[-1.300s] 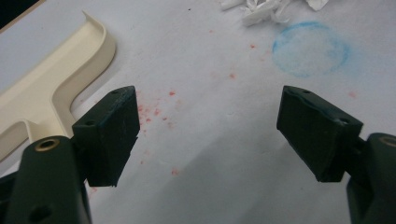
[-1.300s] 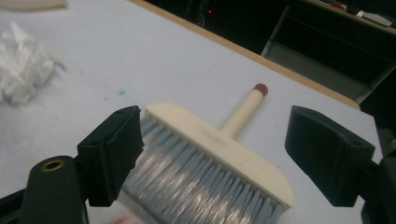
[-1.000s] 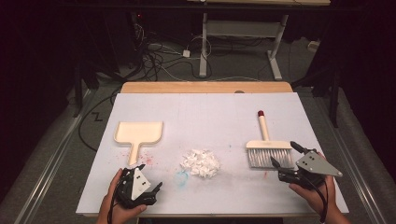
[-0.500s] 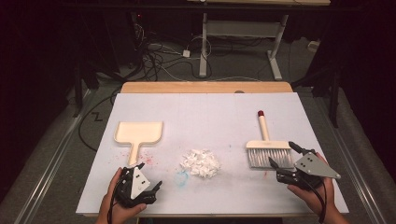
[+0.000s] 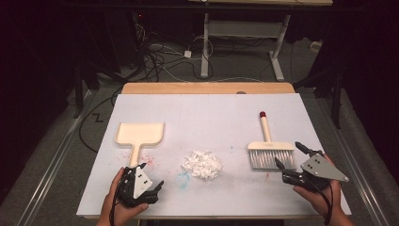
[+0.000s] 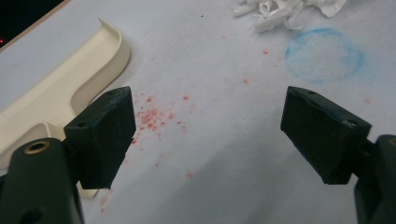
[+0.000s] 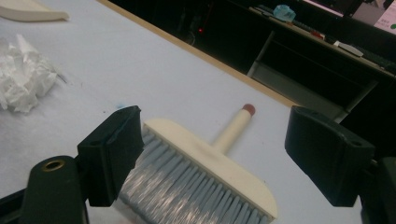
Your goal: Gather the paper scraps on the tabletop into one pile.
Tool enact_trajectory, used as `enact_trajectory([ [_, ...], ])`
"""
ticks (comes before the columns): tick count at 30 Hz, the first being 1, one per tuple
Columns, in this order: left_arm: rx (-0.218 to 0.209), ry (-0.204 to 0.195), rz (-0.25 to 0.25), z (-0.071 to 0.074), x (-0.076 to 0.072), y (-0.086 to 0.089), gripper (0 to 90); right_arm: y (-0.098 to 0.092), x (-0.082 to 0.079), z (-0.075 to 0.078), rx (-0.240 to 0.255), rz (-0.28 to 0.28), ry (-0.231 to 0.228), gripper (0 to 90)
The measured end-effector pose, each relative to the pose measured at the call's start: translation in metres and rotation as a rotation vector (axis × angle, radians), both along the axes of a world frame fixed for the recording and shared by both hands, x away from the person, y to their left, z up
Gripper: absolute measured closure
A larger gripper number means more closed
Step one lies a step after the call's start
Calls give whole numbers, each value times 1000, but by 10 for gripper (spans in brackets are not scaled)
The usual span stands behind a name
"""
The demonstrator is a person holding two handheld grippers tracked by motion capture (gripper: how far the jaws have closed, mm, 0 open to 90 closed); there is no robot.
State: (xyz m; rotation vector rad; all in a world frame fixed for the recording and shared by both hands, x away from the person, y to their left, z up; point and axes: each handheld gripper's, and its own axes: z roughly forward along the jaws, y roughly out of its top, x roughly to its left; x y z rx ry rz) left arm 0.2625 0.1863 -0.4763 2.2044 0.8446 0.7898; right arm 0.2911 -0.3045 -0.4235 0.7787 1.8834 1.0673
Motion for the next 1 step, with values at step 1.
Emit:
enact_trajectory([
  [1,1,0,-1,0,1,-1,170,0,0,0,-3,-2,0,200],
])
